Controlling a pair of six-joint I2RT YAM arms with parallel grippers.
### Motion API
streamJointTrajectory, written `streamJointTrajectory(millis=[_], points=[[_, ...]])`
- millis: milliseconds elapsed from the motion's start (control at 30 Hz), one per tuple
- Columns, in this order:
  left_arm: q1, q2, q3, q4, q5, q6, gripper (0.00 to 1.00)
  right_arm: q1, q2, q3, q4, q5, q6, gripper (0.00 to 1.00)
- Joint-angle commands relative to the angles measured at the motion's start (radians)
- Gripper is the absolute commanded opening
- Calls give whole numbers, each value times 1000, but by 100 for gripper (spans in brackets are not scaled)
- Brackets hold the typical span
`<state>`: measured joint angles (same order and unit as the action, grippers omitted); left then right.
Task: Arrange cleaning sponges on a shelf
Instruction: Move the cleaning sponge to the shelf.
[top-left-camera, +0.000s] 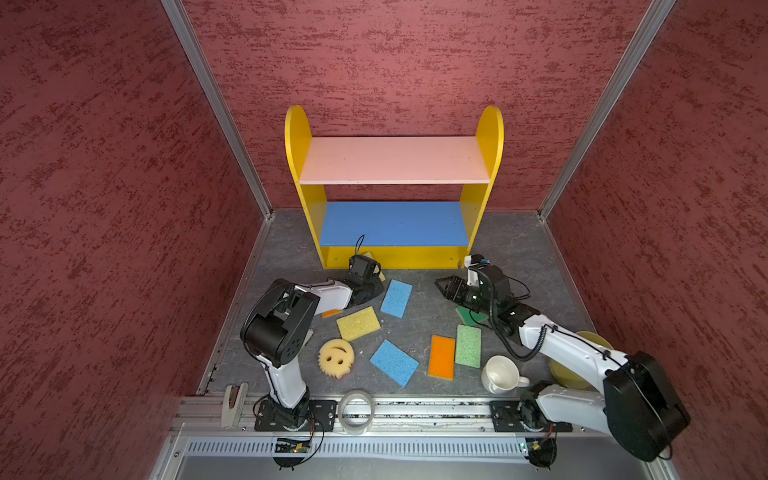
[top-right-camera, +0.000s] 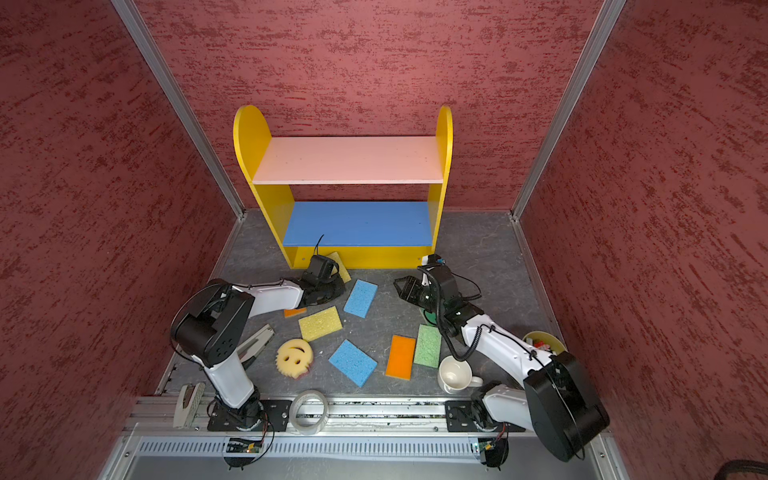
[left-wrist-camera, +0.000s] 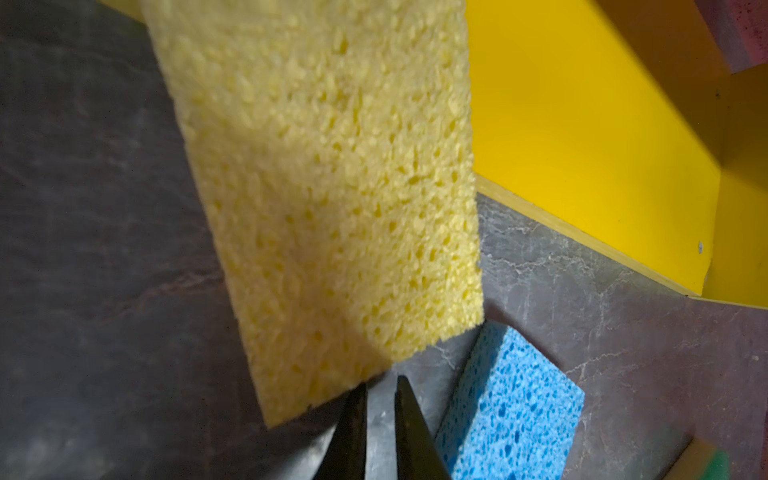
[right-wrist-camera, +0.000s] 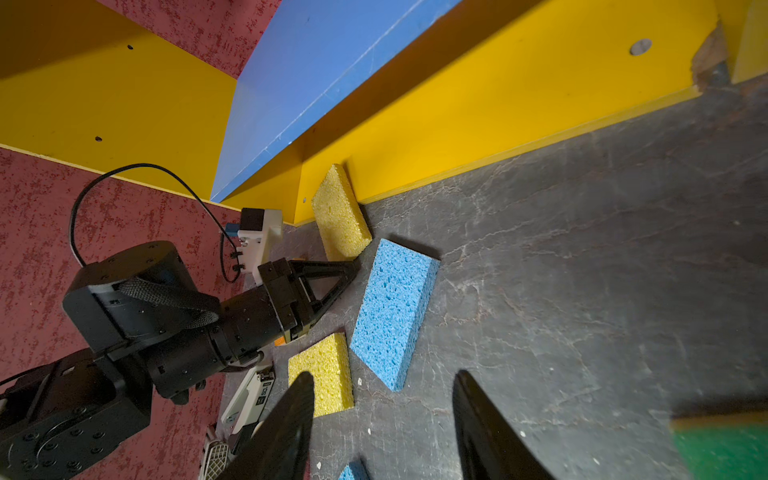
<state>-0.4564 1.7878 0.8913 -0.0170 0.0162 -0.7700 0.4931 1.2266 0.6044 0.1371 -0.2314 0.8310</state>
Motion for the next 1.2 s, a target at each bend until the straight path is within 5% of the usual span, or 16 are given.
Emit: streamJointTrajectory(millis=[0, 700, 1167], points=[[30, 37, 3, -25, -37, 27, 15, 4, 2, -5, 7, 21, 13, 55], [94, 46, 115, 6, -127, 165, 14, 3, 53, 18, 15, 12, 20, 55], [112, -39, 40, 155, -101, 196, 16, 4, 74, 21, 22, 0, 19, 55]])
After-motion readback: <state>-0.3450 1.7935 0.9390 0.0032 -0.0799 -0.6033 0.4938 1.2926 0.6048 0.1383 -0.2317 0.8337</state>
